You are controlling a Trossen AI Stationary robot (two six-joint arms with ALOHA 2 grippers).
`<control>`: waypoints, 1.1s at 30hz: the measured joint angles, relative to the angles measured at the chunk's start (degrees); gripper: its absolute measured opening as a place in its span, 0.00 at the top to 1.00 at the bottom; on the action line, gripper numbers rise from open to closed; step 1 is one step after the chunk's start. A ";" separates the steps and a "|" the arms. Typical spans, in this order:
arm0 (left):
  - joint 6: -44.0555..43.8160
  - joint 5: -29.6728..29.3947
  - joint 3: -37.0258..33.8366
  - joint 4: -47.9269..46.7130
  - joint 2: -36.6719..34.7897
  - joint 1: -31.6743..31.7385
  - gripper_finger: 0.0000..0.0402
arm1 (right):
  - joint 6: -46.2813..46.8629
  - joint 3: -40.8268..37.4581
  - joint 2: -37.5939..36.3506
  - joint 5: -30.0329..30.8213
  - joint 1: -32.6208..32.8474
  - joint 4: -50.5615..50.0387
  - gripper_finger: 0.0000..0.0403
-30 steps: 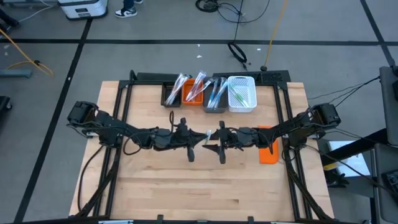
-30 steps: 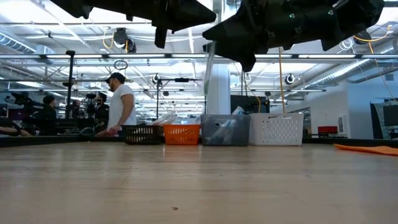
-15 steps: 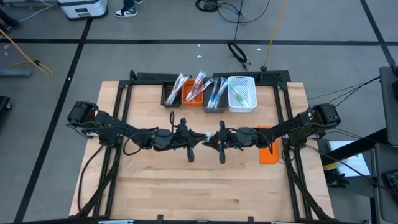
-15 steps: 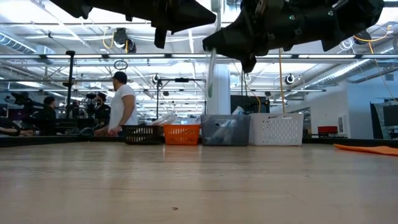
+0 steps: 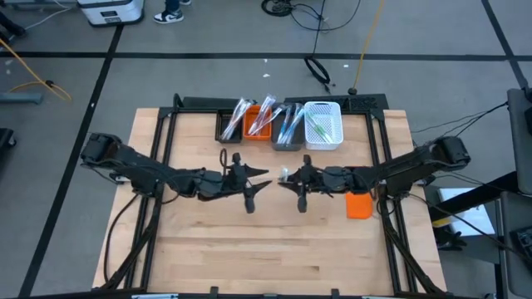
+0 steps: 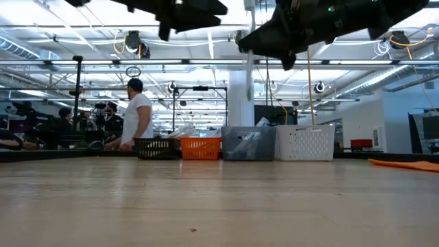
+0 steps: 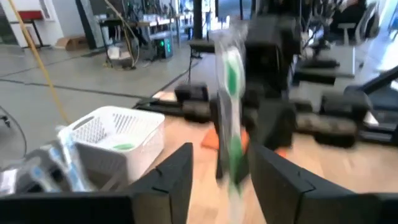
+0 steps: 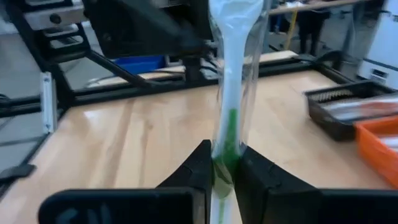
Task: Pick & Place Toothbrushes
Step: Put the green toothbrush into the white bin
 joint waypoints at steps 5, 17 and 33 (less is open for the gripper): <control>-2.58 -0.27 -0.04 -13.95 -7.13 -1.11 0.56 | -0.16 -0.02 -6.69 4.23 -0.14 -9.44 0.92; -15.66 -0.21 -0.06 -41.09 -13.49 -3.64 0.59 | -1.05 0.00 -20.38 15.83 -6.64 -22.20 0.92; -17.07 -0.20 -0.06 -41.97 -13.47 -3.58 0.60 | 3.52 0.00 -22.26 7.69 -33.19 -34.52 0.92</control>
